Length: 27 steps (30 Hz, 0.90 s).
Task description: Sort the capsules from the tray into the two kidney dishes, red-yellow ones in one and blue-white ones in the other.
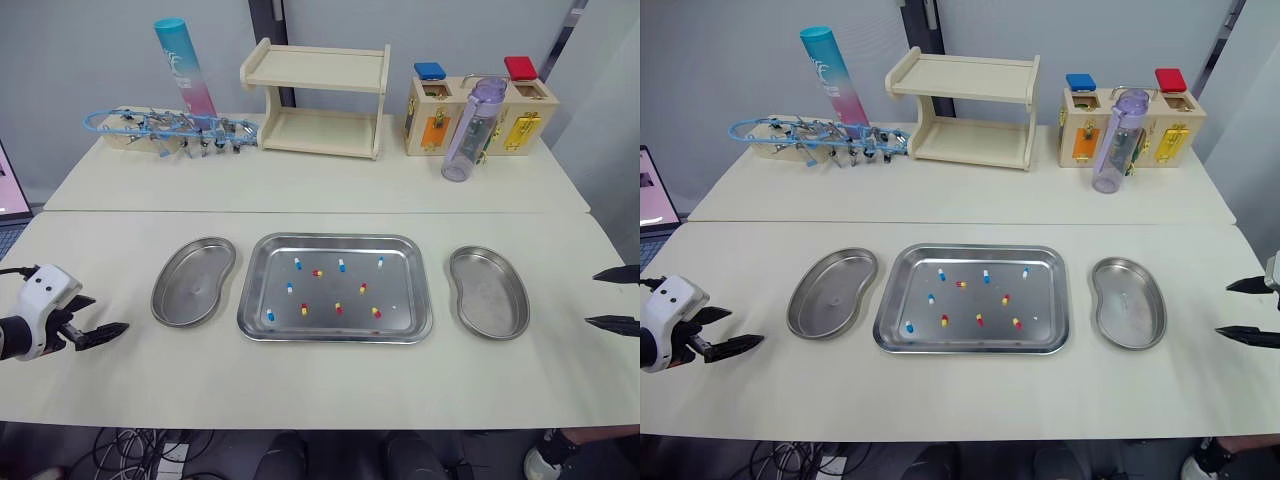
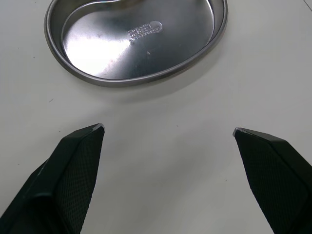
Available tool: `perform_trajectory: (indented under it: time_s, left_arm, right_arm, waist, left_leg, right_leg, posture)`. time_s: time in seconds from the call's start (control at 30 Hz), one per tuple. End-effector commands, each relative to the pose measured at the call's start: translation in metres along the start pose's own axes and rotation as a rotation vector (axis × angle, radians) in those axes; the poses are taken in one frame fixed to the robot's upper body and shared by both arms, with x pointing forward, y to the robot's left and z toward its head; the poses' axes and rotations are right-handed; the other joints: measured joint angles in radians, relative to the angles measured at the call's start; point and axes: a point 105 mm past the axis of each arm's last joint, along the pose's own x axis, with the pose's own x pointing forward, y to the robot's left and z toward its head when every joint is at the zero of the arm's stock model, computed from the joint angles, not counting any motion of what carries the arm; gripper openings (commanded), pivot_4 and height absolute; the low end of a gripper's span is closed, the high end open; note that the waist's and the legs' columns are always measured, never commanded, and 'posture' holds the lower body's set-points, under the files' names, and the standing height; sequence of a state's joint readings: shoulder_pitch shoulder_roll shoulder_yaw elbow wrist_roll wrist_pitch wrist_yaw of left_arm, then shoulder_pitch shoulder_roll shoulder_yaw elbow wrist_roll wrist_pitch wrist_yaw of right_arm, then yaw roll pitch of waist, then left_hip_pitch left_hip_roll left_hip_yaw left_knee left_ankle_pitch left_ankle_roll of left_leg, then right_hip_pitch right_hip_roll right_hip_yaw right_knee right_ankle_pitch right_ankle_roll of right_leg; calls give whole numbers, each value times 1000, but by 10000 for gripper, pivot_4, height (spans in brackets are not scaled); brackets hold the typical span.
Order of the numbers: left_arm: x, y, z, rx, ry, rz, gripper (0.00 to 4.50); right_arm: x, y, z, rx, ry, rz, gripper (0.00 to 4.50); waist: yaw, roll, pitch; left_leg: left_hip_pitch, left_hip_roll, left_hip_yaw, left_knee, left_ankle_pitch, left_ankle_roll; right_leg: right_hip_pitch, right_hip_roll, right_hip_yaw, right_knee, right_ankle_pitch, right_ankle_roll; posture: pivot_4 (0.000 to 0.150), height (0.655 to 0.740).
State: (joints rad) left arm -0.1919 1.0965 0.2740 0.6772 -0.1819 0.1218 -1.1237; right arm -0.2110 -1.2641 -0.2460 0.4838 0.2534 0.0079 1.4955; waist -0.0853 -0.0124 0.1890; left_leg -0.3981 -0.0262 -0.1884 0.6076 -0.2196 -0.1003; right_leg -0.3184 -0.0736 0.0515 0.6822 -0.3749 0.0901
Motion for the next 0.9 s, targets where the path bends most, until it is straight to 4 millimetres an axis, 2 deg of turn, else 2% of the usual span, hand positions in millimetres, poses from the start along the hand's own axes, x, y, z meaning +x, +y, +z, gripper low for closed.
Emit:
perform_trajectory:
  time_s: [0.03, 0.2, 0.43, 0.9]
  left_arm:
    - [-14, 9, 7, -1, -24, 13, 45000]
    - [-26, 13, 0, -73, -70, 36, 45000]
    - [-29, 7, -13, -111, -59, 48, 45000]
    - [-37, -1, -12, -123, -78, 13, 45000]
  right_arm:
    - [-8, -8, 0, -16, 6, -55, 44867]
    - [-14, -16, -7, 7, 2, -132, 44867]
    - [-14, -13, -14, 4, 9, -128, 44867]
    - [-14, -17, -18, 30, 0, -148, 44867]
  waist:
    - [0, 0, 0]
    - [-2, 0, 0]
    - [-1, 1, 0]
    - [-1, 1, 0]
  left_leg:
    - [0, 0, 0, 0, 0, 0]
    - [0, 0, 1, 0, 0, 0]
    - [1, 0, 3, 0, 0, 0]
    - [2, 1, 6, 0, 0, 0]
  right_leg:
    - [0, 0, 0, 0, 0, 0]
    - [-1, 0, 1, 0, 0, 0]
    - [-1, 0, 4, 1, 0, 0]
    - [-1, 1, 7, 1, 0, 0]
  posture:
    - [1500, 7400]
    - [1500, 7400]
    - [1500, 7400]
    - [1500, 7400]
